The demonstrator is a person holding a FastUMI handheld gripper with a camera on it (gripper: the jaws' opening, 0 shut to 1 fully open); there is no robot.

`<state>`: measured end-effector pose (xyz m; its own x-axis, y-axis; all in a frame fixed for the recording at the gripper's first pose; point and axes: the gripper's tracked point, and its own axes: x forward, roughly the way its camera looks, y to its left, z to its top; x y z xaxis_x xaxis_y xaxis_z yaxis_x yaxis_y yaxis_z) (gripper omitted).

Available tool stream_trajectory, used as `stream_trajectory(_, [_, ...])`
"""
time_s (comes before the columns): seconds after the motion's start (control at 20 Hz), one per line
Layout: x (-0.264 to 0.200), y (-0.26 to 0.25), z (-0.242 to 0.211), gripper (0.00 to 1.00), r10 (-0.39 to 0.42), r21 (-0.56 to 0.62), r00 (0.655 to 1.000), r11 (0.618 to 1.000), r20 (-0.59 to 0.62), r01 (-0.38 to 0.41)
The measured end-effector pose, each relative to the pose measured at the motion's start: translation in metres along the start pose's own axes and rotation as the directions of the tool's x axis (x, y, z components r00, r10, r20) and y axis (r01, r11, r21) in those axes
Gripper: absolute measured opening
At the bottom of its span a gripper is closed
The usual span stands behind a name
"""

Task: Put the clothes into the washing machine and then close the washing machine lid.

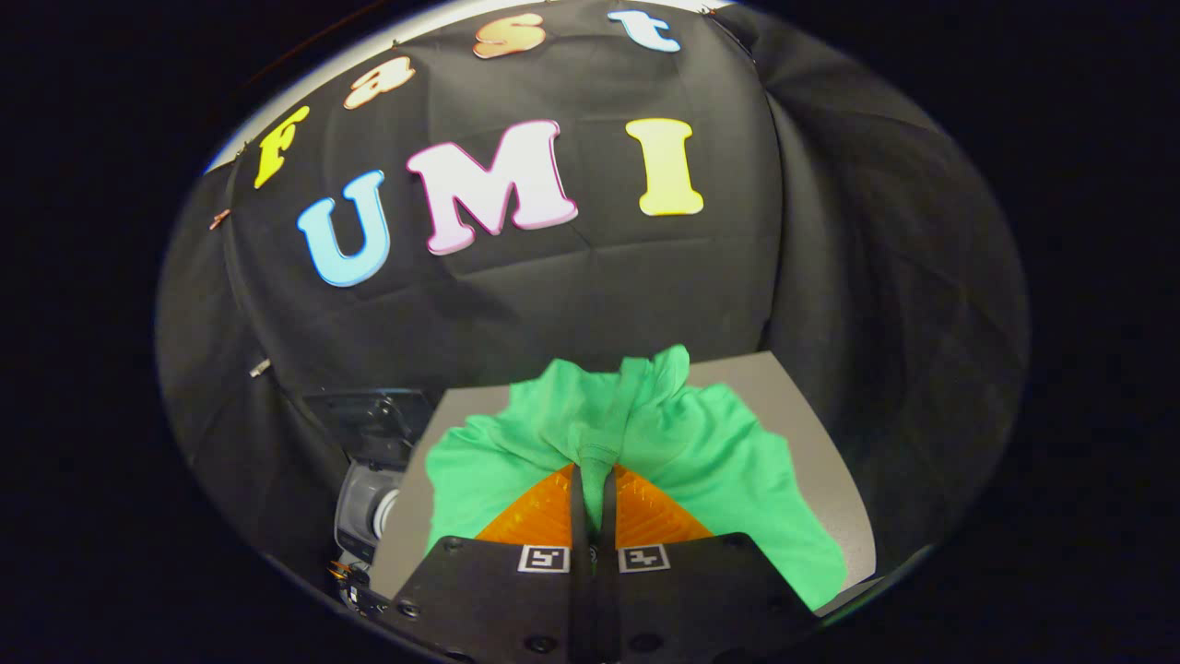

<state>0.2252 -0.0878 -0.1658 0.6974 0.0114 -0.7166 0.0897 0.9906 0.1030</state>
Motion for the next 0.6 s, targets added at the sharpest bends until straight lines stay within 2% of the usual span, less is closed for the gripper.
stream_trajectory(0.3, [-0.070,0.056,0.059,0.05,0.086,-0.046,0.982,0.996,0.171,-0.079])
stream_trajectory(0.6, [-0.118,0.130,0.107,0.04,0.199,-0.090,0.938,0.979,0.283,-0.181])
